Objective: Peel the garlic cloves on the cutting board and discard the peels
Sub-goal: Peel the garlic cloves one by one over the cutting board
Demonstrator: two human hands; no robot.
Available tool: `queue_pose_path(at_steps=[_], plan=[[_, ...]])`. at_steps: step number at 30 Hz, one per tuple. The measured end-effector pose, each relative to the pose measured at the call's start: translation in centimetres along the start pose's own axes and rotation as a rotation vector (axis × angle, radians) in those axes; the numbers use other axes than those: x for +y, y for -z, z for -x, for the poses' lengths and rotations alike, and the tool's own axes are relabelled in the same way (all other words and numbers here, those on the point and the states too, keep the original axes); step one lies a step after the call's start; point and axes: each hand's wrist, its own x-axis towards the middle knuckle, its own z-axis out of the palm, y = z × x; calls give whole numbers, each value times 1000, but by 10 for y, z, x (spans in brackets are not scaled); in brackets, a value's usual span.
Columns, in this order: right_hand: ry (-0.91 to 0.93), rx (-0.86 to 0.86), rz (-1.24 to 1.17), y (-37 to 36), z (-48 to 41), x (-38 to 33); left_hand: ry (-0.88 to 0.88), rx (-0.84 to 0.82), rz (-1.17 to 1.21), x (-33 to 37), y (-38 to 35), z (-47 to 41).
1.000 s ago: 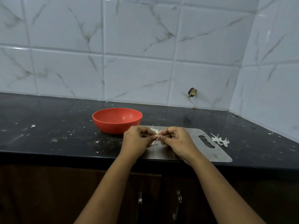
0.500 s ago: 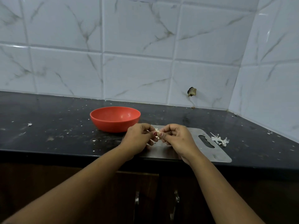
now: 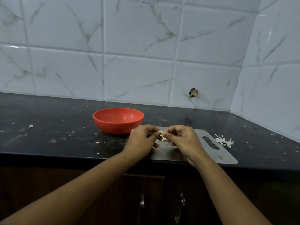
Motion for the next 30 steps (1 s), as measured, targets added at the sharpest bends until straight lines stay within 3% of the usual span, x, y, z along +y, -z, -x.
queue_pose_path(at_steps=[18,25,30], plan=[[16,-55,38,-2,-3,5,13,37,66,4,-8,-1],[26,43,-41,-1,-2,7,105,56,239,3,-4,-1],[60,24,-23,0,-1,5,137,59,308,4,-4,-1]])
